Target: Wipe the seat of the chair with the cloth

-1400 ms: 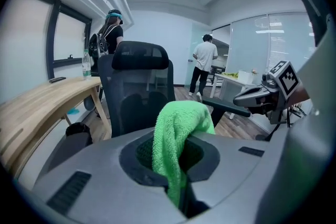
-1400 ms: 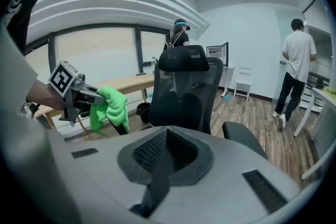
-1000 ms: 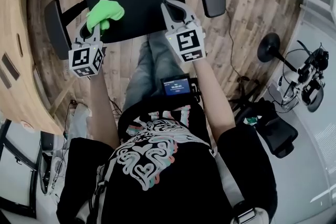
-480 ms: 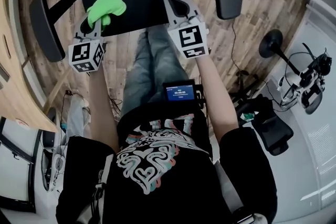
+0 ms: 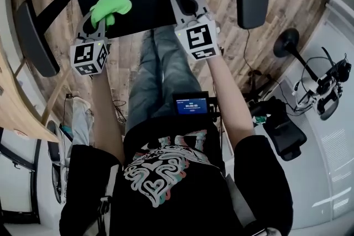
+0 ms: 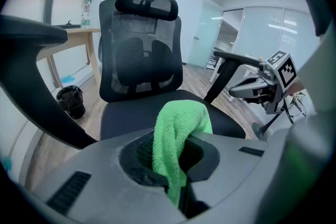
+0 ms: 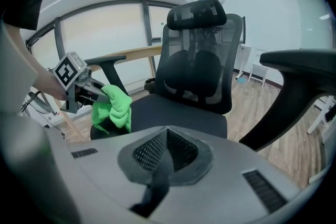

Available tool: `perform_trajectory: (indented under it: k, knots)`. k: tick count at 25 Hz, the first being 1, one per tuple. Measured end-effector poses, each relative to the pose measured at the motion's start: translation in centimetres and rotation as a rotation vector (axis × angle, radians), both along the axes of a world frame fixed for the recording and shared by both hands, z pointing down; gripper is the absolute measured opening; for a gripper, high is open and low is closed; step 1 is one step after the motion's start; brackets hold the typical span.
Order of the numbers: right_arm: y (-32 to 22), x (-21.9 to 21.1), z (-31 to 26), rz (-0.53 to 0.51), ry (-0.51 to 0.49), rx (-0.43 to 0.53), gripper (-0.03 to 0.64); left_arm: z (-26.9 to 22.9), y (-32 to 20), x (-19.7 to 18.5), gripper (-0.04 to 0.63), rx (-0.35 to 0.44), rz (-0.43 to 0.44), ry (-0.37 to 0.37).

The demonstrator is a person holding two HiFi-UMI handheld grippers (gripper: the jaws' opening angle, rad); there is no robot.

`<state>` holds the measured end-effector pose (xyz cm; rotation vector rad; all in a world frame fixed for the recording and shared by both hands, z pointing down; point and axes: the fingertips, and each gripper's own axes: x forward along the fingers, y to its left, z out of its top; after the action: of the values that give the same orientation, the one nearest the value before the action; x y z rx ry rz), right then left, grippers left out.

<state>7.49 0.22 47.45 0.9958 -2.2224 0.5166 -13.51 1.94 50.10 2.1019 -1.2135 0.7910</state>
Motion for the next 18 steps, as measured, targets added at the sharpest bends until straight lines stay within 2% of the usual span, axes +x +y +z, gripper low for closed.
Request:
perform_trajectory:
  k: [18]
  knots:
    - [1.3, -1.3, 5.7, -0.041, -0.005, -0.049, 0.003, 6.1, 1.5, -0.6, 0.028, -0.082, 0.028, -0.026]
